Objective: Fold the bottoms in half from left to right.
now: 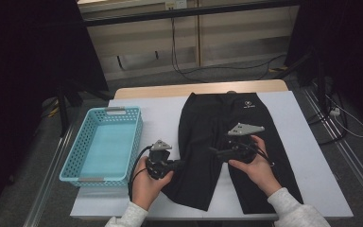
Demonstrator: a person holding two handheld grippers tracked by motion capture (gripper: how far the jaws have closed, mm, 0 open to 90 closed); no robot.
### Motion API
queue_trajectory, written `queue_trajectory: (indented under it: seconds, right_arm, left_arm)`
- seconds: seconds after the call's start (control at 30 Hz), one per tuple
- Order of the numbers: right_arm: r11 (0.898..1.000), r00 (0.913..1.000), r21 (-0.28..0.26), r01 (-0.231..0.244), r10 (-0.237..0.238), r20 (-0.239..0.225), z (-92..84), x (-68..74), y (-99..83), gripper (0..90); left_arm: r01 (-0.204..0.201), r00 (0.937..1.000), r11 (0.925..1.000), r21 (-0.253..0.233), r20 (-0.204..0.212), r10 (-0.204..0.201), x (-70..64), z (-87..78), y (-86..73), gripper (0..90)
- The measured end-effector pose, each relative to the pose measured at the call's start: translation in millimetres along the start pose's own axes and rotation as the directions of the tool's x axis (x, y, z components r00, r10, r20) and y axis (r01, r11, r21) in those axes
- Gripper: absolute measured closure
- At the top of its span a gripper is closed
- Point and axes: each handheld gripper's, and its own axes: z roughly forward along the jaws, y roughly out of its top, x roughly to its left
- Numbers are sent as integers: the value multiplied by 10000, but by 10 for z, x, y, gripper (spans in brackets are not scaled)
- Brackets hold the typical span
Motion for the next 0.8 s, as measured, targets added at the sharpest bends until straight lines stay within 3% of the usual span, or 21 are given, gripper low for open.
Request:
queue_trajectory:
  seconds: [0.23, 0.8]
  right_arm:
    - [9999, 10000, 68, -93, 93, 13, 131, -35, 55, 188]
    - [9993, 9997, 362, -27, 36, -253, 391, 66, 137, 184]
  left_arm:
    - [-182, 9998, 9998, 35, 96, 181, -53, 56, -16, 885]
    - [-319, 9989, 9993, -210, 325, 326, -156, 98, -28, 885]
